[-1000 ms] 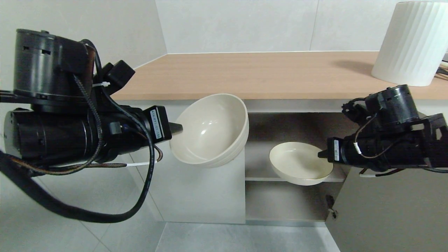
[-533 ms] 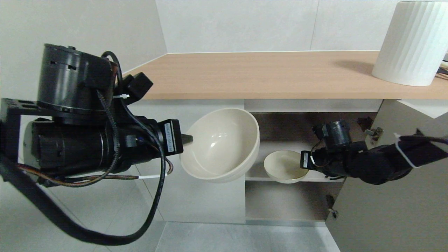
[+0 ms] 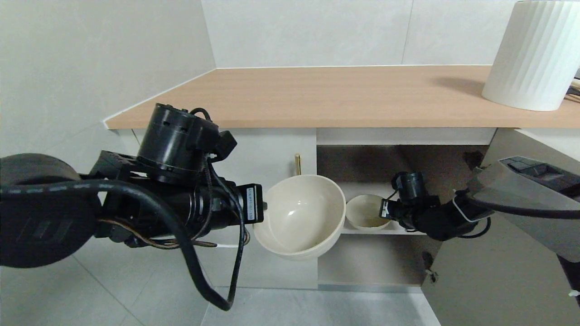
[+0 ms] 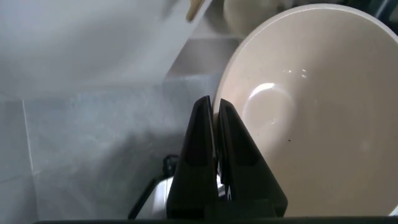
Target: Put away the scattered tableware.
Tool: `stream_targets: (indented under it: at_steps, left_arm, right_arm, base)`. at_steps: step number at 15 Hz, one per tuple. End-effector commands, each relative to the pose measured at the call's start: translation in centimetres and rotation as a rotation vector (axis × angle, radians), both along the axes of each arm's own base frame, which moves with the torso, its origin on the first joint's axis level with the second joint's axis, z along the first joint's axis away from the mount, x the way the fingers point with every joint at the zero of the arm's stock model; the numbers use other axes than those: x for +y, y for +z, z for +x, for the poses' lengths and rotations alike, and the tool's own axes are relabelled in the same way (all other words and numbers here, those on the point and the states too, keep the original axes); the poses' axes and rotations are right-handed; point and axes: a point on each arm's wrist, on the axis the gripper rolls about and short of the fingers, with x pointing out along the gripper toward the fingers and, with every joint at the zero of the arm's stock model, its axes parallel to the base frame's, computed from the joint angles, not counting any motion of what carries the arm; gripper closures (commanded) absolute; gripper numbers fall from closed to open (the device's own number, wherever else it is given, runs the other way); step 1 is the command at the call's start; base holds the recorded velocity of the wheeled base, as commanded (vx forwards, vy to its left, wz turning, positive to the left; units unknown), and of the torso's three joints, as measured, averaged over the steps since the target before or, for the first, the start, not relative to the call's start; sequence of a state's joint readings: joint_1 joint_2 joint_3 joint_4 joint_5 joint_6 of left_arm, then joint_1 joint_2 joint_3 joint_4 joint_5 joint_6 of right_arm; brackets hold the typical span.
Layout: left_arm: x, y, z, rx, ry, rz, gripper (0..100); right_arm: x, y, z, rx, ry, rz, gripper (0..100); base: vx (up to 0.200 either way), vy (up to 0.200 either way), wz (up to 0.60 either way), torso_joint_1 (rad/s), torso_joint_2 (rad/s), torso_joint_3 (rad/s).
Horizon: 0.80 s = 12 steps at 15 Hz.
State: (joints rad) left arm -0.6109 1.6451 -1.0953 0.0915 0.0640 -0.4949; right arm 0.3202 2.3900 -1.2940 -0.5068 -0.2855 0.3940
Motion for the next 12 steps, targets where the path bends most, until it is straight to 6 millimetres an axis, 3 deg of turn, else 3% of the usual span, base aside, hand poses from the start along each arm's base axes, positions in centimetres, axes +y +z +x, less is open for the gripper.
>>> stream_targets:
  at_steps: [1, 5, 12]
  left_arm:
    - [-0.7, -1.6, 0.9, 0.045, -0.001, 0.031, 100]
    - [-0.9, -2.3, 1.3, 0.063, -0.001, 0.044, 100]
    - [-1.7, -3.8, 1.8, 0.101, -0.006, 0.075, 100]
  right_arm:
    - [-0.1, -2.5, 0.7, 0.037, -0.016, -0.018, 100]
    - [0.0, -3.2, 1.6, 0.021, -0.045, -0.031, 100]
    - [-0.2, -2.6, 3.4, -0.045, -0.115, 0.014, 100]
  base:
    - [0.000, 0.000, 0.00, 0.000, 0.00, 0.000]
    - [0.000, 0.000, 0.00, 0.000, 0.00, 0.000]
    - [0.000, 0.000, 0.00, 0.000, 0.00, 0.000]
